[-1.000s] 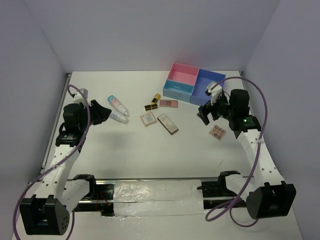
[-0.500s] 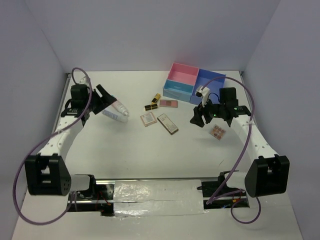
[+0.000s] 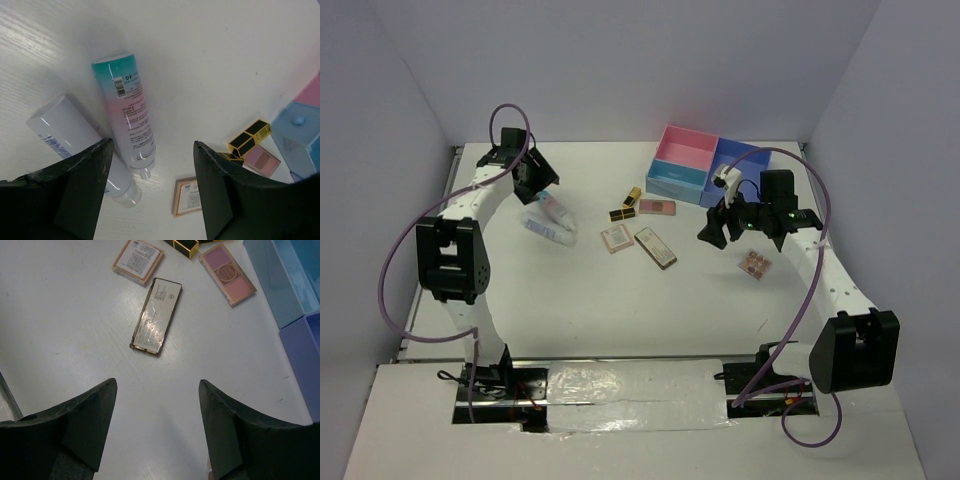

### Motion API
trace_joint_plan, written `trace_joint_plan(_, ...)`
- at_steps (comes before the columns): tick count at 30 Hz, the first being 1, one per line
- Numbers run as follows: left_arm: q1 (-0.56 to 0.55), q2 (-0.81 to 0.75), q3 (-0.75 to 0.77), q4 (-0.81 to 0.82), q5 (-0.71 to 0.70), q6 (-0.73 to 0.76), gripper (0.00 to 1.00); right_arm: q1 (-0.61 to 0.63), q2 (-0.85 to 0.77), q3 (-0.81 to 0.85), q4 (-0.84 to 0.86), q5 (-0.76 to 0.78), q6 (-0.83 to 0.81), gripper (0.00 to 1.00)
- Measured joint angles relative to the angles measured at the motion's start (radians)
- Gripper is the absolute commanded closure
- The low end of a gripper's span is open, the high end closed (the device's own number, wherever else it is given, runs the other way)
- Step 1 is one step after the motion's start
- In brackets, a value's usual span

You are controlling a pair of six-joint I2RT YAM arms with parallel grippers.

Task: Organize the makeup

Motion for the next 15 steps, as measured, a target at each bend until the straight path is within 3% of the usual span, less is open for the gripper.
trace_joint_plan(7,-0.038,0.136,0.152,-0.127,-0.097,-0.007,0.27,0.0,-0.004,-0.008,0.025,0.015,0.019,0.25)
trace_joint_plan(15,-0.048,0.18,0.183,-0.19,-0.162,-0.009,0.3,-0.019,-0.003,-0.008,0.04,0.028,0.023,0.24)
